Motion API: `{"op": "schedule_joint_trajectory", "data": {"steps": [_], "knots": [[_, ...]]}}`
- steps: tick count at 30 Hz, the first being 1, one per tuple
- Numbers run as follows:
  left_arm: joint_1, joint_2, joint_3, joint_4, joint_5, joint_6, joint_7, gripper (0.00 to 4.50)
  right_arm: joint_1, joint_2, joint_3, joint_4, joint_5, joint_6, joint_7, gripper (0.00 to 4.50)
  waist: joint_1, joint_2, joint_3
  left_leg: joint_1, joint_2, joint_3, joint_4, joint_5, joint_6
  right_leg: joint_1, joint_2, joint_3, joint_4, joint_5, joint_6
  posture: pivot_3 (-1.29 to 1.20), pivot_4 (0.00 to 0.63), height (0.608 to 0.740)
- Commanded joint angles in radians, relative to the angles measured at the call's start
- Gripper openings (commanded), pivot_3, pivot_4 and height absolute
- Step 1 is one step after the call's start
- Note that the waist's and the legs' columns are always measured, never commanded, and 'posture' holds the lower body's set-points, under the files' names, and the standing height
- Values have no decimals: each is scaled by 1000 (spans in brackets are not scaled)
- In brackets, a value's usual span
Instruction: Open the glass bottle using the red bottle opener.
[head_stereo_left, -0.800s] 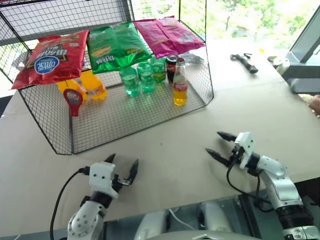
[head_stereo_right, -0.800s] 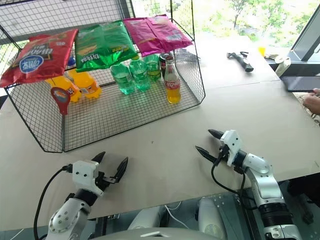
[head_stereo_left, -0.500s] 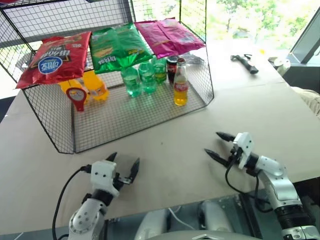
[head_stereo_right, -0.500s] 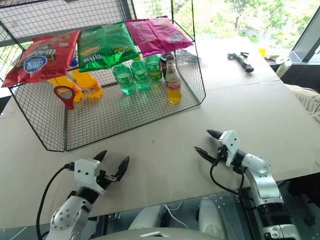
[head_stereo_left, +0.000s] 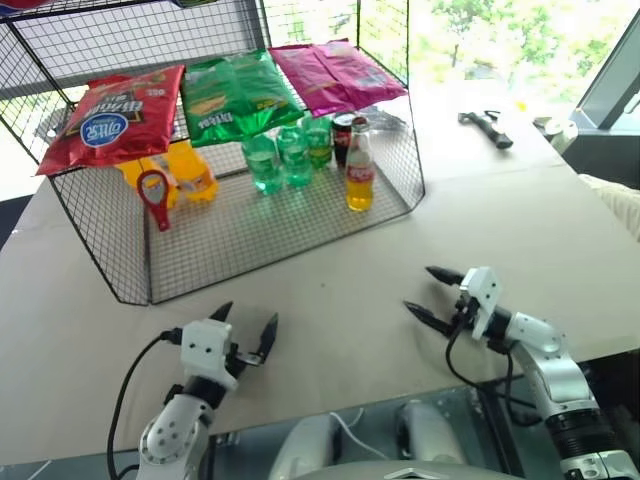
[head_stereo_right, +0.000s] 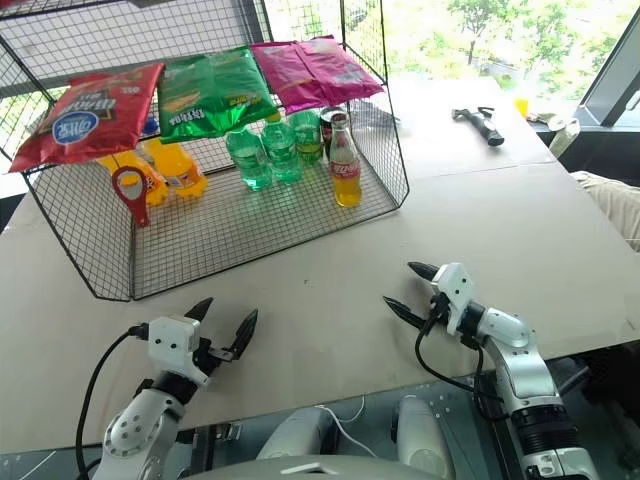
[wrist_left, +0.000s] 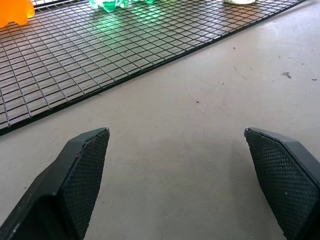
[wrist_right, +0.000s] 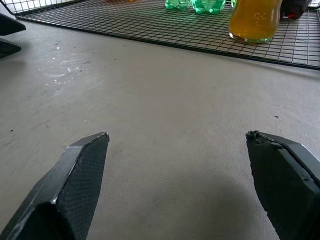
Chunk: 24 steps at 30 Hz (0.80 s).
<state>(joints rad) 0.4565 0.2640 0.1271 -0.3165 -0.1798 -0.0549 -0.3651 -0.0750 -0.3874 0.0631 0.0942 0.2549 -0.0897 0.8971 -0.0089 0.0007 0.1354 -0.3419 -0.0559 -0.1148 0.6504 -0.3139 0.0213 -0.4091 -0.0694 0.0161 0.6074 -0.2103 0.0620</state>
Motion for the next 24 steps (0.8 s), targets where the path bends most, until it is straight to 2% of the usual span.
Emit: {"op": "schedule_joint_trajectory", "data": {"steps": [1,8,11,14,24], "knots": [[14,10,14,47,7,7,-1,4500,7,2,26,23,-11,3,10,4418,0,0,0,0,0,0,0,0,0,0,0,0,0,0,0,0,150,740],[-63,14,62,-15,-37,15,24,4500,-28,29,64,-79,34,87,17,4418,-1,-3,1,0,0,0,1,0,0,0,0,0,1,0,0,0,150,740],[-203,15,167,-82,-75,53,123,4500,-94,55,83,-246,152,225,26,4418,0,-5,6,-2,2,-3,2,3,-4,-2,3,-2,2,2,-3,0,150,740],[-290,23,216,-99,-83,79,167,4500,-151,66,82,-326,198,299,5,4418,1,-8,6,-4,3,-4,4,5,-7,-4,5,-3,3,5,-6,0,150,740],[-483,39,304,-65,-42,137,313,4500,-279,84,66,-400,246,382,-66,4418,5,-9,6,-7,1,-4,3,4,-6,-7,5,-2,2,4,-6,0,150,740]]}}
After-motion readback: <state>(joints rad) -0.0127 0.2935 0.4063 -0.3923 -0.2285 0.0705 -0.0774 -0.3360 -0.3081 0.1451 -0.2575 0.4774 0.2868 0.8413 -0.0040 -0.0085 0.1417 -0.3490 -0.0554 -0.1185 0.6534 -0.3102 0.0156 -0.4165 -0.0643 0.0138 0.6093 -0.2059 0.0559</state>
